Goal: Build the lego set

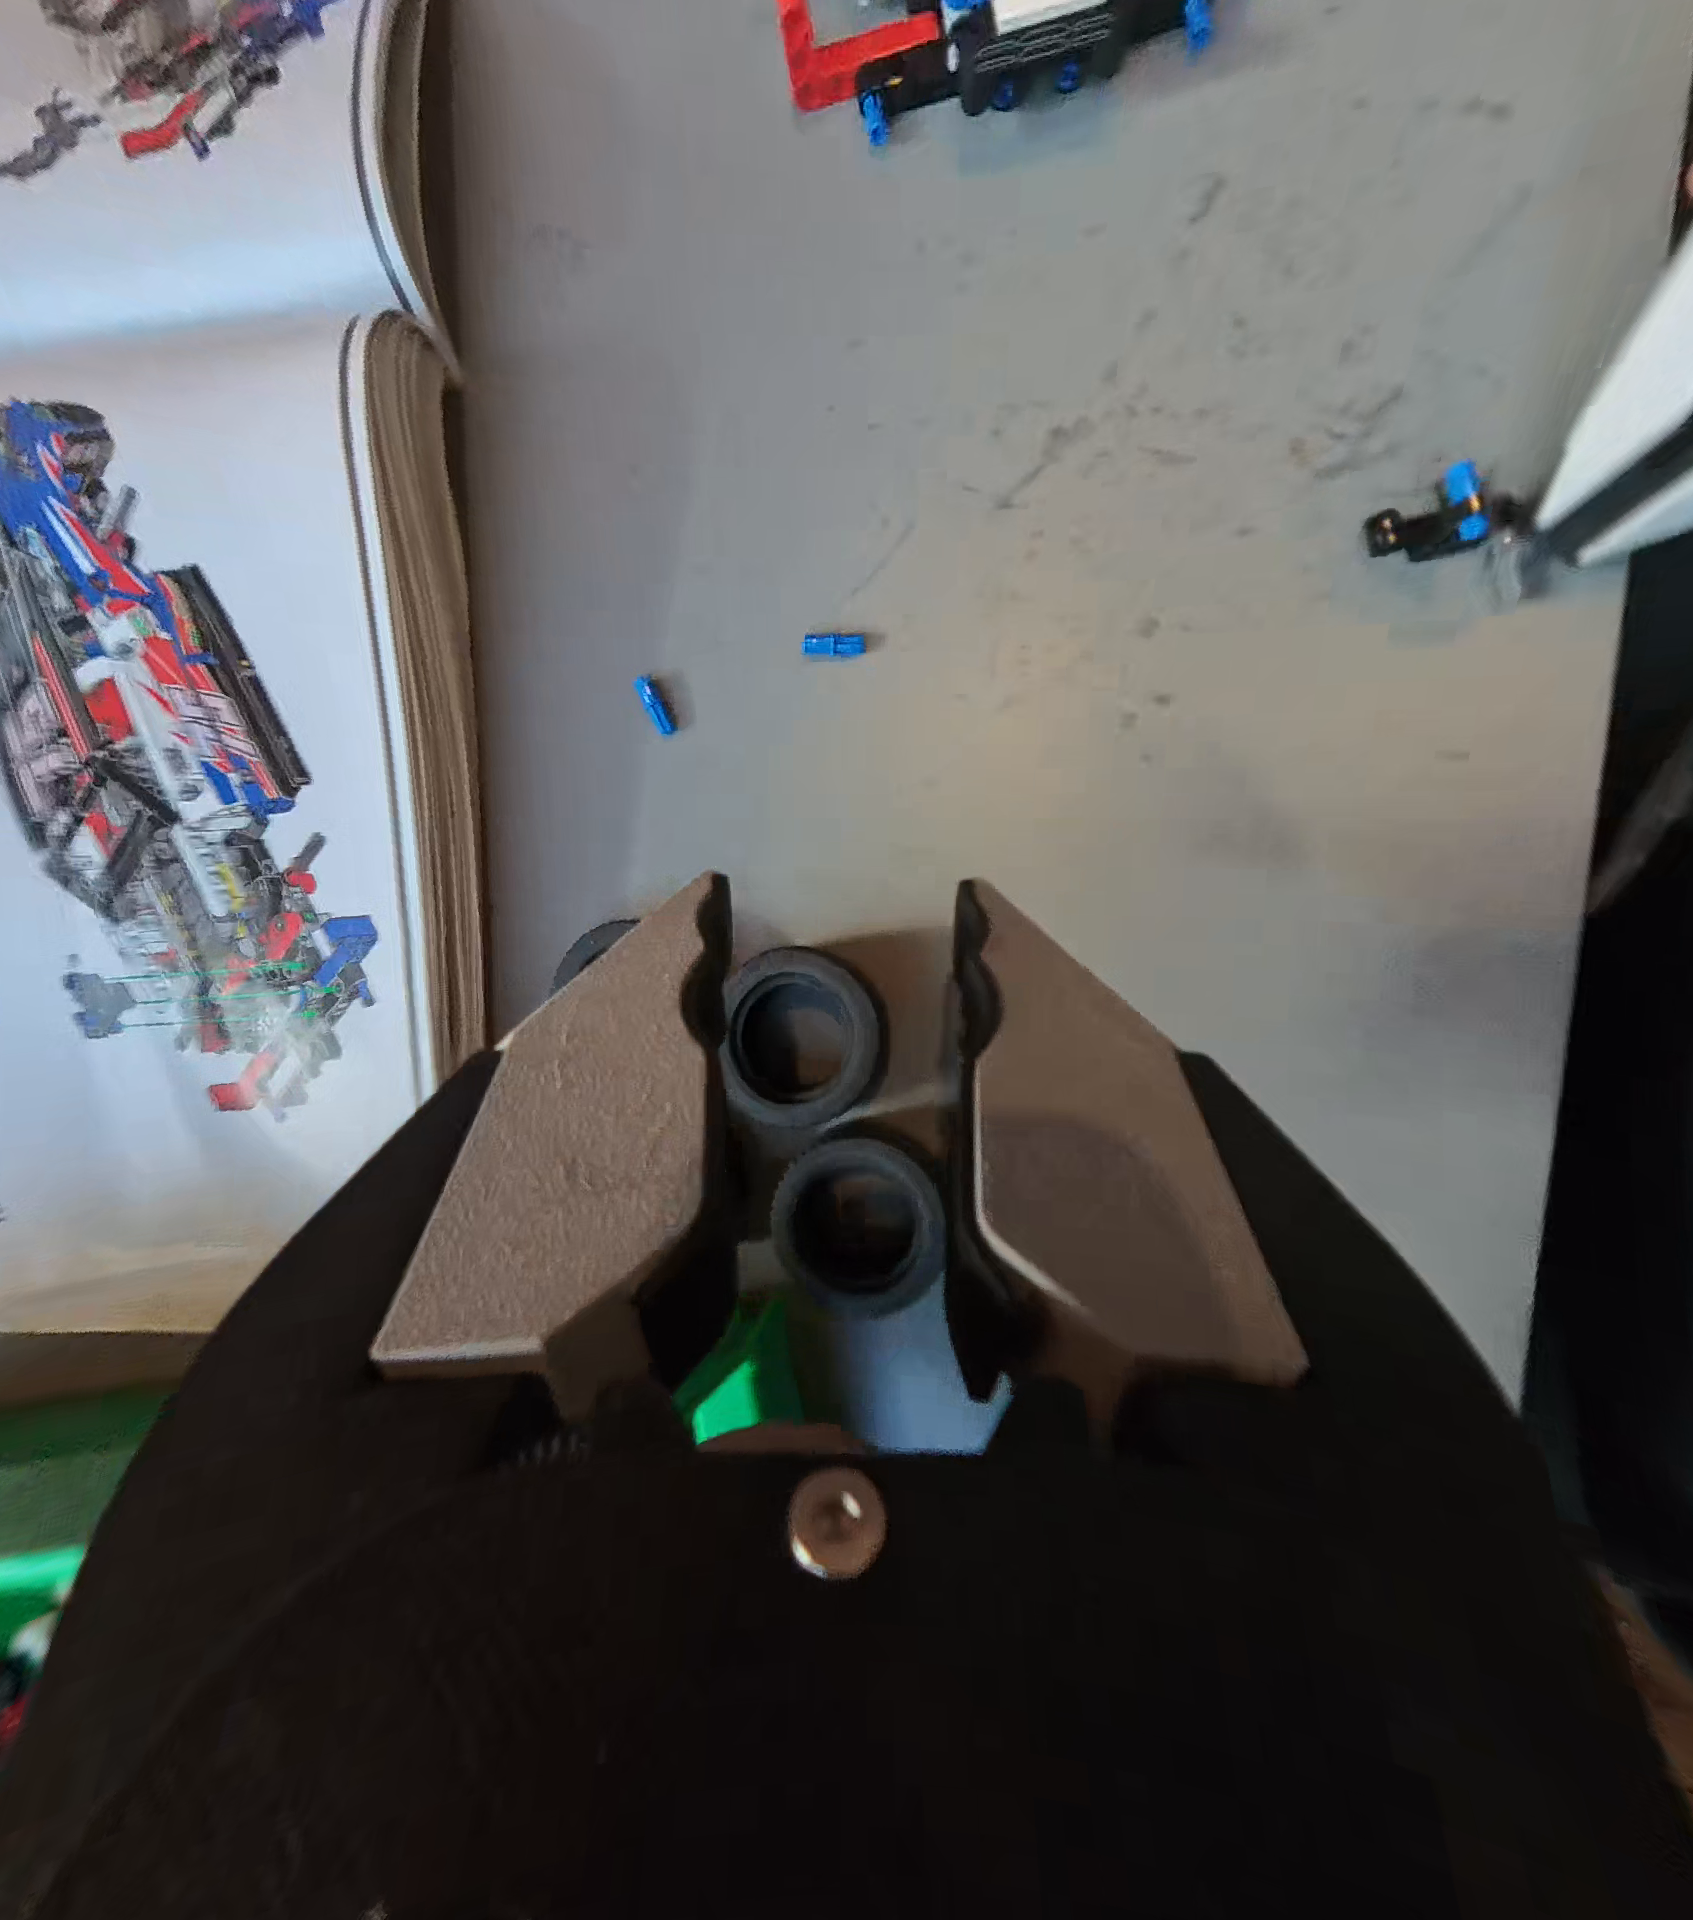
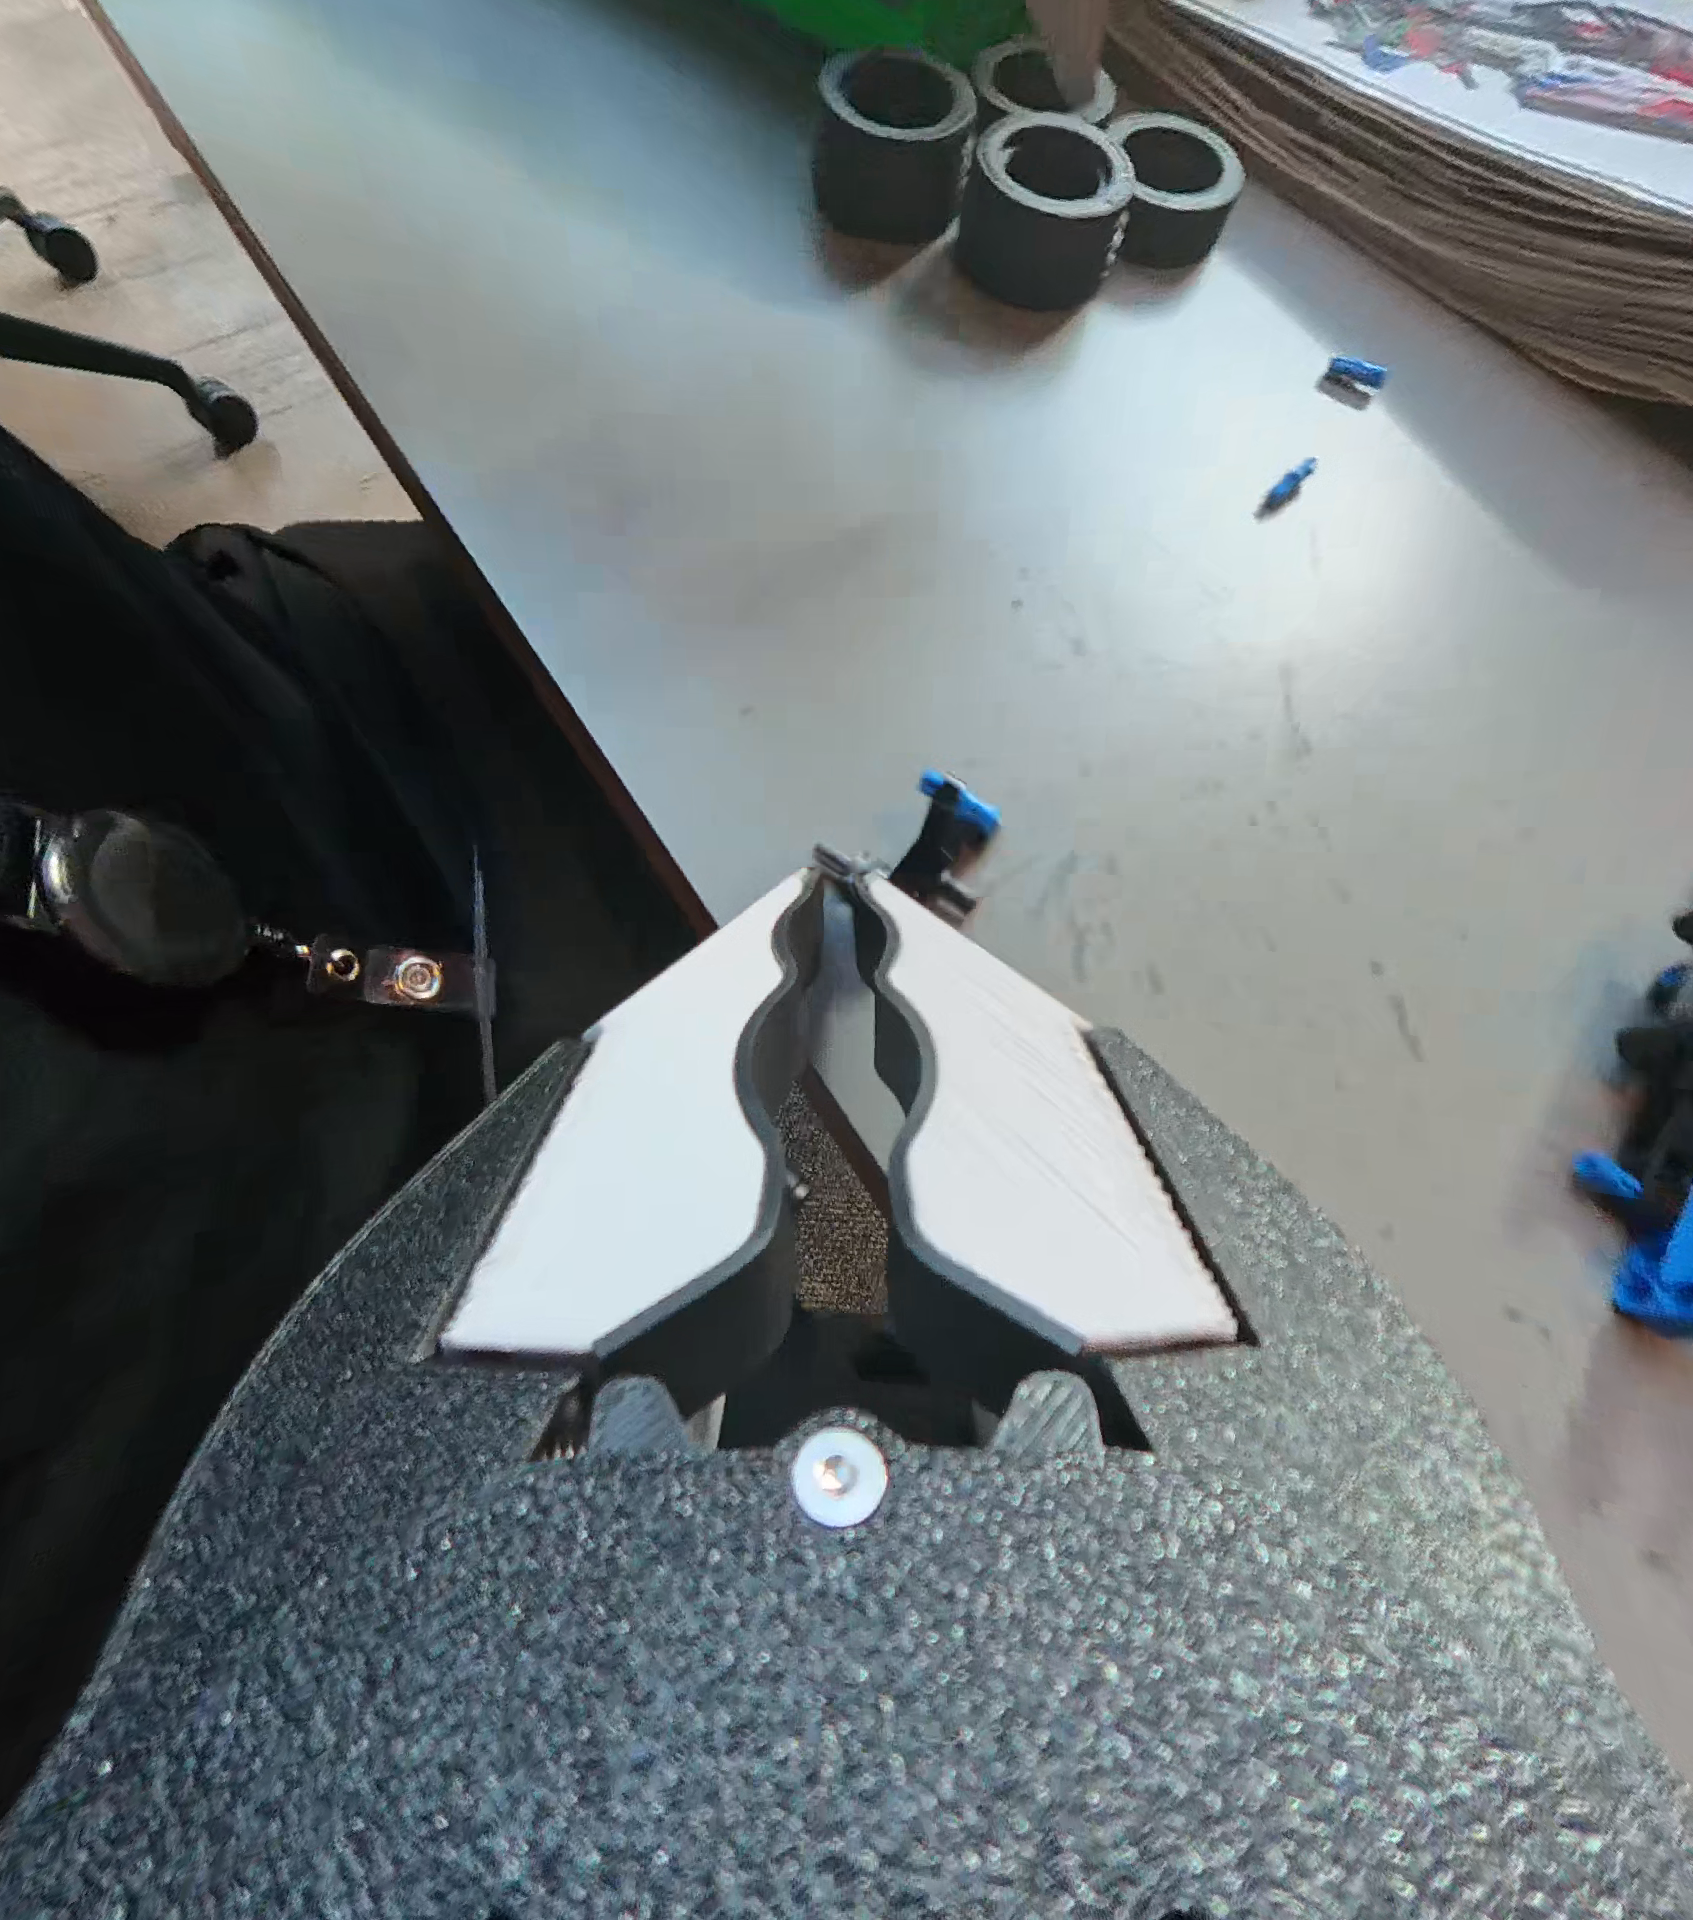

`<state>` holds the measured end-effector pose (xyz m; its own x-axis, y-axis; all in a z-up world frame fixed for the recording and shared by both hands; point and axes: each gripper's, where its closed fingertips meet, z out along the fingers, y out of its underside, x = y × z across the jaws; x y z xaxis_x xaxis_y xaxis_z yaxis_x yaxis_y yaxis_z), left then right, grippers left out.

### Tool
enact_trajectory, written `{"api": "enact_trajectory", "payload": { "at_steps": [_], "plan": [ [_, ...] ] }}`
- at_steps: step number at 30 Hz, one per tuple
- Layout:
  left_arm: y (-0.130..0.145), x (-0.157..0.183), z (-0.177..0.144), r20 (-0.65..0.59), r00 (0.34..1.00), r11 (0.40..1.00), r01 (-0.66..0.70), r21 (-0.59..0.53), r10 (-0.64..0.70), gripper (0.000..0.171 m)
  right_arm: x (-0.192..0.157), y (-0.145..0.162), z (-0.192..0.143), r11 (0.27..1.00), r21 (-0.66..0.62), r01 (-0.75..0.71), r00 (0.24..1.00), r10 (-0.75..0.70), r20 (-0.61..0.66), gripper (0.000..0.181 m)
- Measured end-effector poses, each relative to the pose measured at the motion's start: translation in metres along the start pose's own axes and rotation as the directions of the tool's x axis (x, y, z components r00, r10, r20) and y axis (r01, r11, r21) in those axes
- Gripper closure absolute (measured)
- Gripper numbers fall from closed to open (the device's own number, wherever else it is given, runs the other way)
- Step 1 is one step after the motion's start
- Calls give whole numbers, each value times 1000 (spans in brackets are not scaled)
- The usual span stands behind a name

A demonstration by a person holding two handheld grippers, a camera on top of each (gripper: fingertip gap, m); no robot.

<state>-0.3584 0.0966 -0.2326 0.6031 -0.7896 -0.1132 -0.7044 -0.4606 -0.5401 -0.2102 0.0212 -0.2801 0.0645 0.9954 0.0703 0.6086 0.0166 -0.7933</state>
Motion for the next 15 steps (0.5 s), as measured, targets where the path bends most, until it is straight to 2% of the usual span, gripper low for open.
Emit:
{"api": "enact_trajectory", "payload": {
  "at_steps": [2, 5, 10, 15],
  "plan": [
    [-5, 7, 18, -55, 998, 999, 31, -24, -33, 130, -4, -9, 10, 1000, 6, 17, 1000, -17, 12, 177],
    [-16, 4, 44, -42, 996, 997, 74, -36, -75, 138, -9, -17, 17, 999, 12, 48, 999, -48, 7, 175],
    [-29, 12, 67, -168, 947, 962, 270, -48, -274, 142, -5, -21, 4, 997, 41, 62, 997, -60, -44, 176],
    [-35, -3, 74, -76, 947, 950, 312, -16, -313, 141, -1, -15, -12, 997, 57, 42, 998, -39, -58, 176]
  ]
}}
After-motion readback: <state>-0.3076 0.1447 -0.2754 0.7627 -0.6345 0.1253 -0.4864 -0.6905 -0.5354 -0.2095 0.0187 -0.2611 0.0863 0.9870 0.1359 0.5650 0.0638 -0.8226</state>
